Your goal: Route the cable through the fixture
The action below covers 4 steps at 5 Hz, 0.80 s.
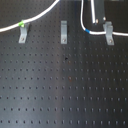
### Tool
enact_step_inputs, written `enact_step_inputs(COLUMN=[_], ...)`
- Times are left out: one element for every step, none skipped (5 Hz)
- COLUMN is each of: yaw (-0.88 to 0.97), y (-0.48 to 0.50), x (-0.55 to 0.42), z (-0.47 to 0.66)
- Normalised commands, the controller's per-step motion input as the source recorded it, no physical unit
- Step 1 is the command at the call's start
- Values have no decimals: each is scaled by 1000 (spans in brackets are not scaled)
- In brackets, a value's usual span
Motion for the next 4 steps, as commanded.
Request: enact_step_inputs(yaw=[0,66,-66,-411], y=[15,-100,-134,-25], x=[51,-160,-463,-394], z=[1,-2,-7,22])
